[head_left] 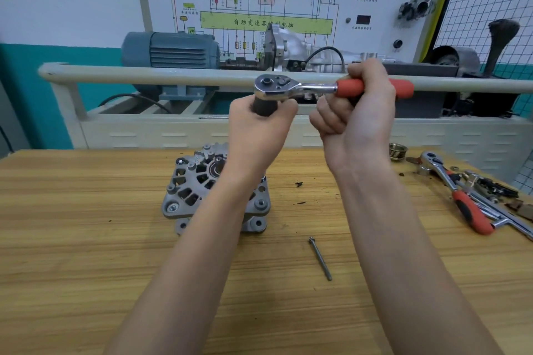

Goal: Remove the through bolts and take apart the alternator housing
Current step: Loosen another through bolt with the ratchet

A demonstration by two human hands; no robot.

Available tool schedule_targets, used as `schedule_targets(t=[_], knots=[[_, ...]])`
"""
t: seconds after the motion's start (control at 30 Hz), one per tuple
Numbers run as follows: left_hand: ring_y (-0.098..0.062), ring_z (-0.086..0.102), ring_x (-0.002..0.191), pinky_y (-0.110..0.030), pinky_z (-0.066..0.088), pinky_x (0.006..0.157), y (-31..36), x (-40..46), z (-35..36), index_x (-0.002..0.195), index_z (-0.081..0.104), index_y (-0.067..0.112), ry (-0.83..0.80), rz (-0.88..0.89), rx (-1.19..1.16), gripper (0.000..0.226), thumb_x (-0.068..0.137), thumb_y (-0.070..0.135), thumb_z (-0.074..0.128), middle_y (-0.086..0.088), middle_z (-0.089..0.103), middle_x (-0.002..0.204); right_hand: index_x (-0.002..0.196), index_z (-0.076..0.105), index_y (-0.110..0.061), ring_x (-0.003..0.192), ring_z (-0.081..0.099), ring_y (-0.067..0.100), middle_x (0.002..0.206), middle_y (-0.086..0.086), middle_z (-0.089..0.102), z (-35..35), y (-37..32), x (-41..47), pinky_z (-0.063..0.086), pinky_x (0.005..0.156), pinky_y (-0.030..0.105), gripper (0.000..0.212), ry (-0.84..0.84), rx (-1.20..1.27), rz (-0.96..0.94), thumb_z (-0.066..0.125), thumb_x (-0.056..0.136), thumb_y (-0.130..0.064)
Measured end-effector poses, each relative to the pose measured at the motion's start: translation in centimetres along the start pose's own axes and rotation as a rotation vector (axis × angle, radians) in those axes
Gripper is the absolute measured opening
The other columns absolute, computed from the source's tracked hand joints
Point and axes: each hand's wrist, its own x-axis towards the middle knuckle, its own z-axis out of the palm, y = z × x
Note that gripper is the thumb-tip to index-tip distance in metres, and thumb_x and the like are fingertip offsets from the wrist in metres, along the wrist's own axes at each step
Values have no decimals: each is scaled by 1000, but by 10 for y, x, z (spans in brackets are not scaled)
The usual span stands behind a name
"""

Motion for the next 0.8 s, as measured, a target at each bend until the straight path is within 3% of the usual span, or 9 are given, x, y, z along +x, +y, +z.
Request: schedule_targets(t=[0.07, 0.17, 0.23, 0.37, 0.43, 0.53, 0.7, 0.8], knots=[[-9, 25, 44, -20, 24, 43, -2, -3, 8, 50, 38, 12, 162, -3, -70, 40, 82, -1, 59, 5, 31, 44, 57, 25, -19, 34, 13, 11, 37, -7, 17, 5, 7, -7, 16, 38, 21, 41, 52, 3, -104, 44, 92, -9], [-12, 25, 46, -23, 24, 45, -3, -2, 5, 48, 37, 14, 192, 7, -52, 41, 79, -1, 59, 5, 31, 44, 60, 28, -18, 34, 14, 10, 37, -7, 19, 8, 11, -11, 17, 38, 20, 37, 16, -12, -129, 44, 92, -8], [-15, 30, 46, -23, 28, 47, -2, 2, -8, 49, 43, 14, 6, 24, -15, 37, 77, 3, 63, 1, 36, 45, 58, 27, -19, 34, 12, 10, 36, -7, 17, 6, 6, -7, 15, 38, 19, 39, -37, -24, -55, 42, 93, -10], [-15, 40, 44, -22, 37, 47, 1, 6, -39, 53, 56, 23, -651, 33, 34, 22, 70, 25, 69, 0, 47, 48, 48, 24, -20, 29, 9, 8, 32, -7, 14, -3, -5, 3, 11, 34, 16, 49, -247, -44, 181, 37, 94, -14], [-13, 37, 42, -20, 34, 47, 1, 3, -41, 49, 54, 24, -710, 8, 79, 26, 69, 27, 71, 2, 44, 46, 47, 24, -19, 29, 9, 7, 32, -7, 14, -5, -8, 5, 10, 34, 16, 49, -309, -62, 237, 35, 95, -14], [-11, 30, 40, -25, 29, 52, 1, 4, -28, 42, 45, 25, -502, -4, 42, 41, 75, 15, 67, 8, 36, 41, 47, 26, -20, 30, 9, 8, 32, -7, 14, -4, -8, 4, 10, 35, 16, 49, -232, -30, 196, 38, 94, -14], [-9, 27, 43, -19, 27, 43, 1, -3, 4, 47, 39, 15, 98, -24, -26, 43, 80, -1, 61, 8, 33, 41, 55, 26, -19, 33, 13, 11, 37, -6, 17, 4, 7, -6, 17, 37, 20, 42, 59, 28, -83, 45, 91, -10], [-11, 24, 45, -20, 25, 44, 0, -4, 7, 47, 36, 16, 191, -17, -46, 43, 79, -2, 59, 7, 31, 42, 55, 28, -18, 33, 15, 10, 36, -6, 19, 8, 11, -11, 19, 37, 19, 41, 60, 14, -131, 45, 91, -9]])
